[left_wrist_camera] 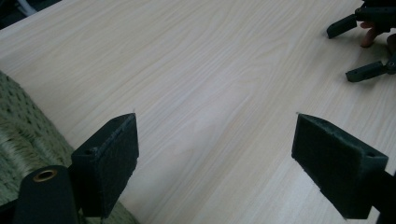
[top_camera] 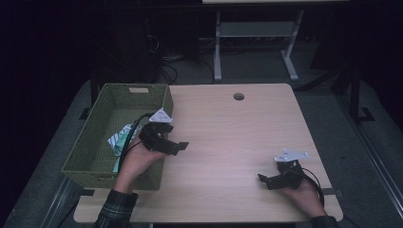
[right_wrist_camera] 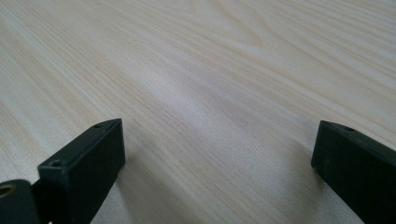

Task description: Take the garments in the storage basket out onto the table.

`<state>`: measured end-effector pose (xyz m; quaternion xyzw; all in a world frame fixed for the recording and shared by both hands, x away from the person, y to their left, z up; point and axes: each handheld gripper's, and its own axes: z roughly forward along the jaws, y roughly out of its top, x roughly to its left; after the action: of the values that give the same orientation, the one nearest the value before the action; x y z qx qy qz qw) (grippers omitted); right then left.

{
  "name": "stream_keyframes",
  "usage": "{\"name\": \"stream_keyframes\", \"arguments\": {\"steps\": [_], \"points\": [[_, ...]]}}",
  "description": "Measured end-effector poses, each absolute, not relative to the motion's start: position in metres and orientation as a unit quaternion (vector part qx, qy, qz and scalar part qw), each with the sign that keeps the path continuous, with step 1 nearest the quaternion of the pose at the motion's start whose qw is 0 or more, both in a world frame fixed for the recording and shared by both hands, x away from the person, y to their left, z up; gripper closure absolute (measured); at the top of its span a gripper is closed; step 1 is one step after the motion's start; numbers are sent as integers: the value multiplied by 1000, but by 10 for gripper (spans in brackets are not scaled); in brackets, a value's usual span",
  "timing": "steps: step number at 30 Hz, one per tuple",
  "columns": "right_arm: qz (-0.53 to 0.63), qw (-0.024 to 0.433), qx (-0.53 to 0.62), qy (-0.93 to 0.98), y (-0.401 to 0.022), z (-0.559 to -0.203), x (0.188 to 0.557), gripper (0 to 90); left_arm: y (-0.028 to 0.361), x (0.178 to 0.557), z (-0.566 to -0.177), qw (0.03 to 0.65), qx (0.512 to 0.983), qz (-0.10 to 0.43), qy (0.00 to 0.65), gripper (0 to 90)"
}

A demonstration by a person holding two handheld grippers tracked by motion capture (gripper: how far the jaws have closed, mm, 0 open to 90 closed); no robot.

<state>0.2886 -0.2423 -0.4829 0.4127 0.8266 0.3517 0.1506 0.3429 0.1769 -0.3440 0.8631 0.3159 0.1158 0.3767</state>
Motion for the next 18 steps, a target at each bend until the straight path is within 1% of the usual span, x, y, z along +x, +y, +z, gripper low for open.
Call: {"name": "stream_keyframes", "arguments": {"steps": [18], "points": [[352,151,412,826,-242,-483,289,23,204,343,-335,386,849,135,336,142]]}}
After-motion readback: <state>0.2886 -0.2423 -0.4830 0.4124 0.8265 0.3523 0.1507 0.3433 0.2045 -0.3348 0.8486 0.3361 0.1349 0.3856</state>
